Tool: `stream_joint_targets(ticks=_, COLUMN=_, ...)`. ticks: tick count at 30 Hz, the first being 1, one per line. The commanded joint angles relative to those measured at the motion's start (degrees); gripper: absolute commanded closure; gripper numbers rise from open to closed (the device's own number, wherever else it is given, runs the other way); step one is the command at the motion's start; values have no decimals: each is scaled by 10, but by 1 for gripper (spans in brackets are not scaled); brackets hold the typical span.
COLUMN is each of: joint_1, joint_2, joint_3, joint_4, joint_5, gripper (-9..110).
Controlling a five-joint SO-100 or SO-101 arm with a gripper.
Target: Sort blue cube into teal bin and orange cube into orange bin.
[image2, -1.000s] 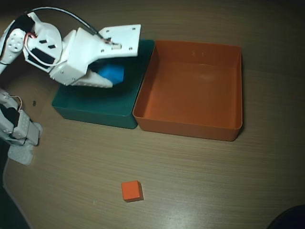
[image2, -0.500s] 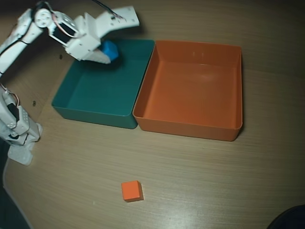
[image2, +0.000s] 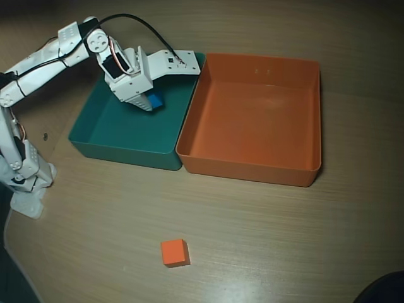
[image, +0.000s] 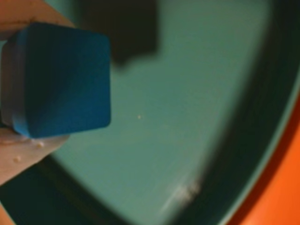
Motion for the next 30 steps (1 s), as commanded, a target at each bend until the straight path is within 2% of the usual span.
stream_joint_targets(ticks=1, joint_1=-4, joint_2=8, joint_3=-12, joint_4=-7, joint_5=2, gripper=103)
stream_joint_targets(ticks=11, joint_1=4, joint_2=4, joint_3=-12, joint_4=-7, joint_5=-5, gripper=75)
stream_joint_targets(ticks=17, joint_1=5, joint_2=10, joint_3=-12, joint_4=-7, joint_5=-6, gripper=68)
stream_joint_targets(ticks=22, joint_1=11, joint_2=24, joint_3=-12, joint_4=-7, joint_5=-4, gripper=72)
stream_joint_targets(ticks=30, joint_1=70, joint_2=113, joint_3=-11, joint_4=-6, joint_5=-4, gripper=94)
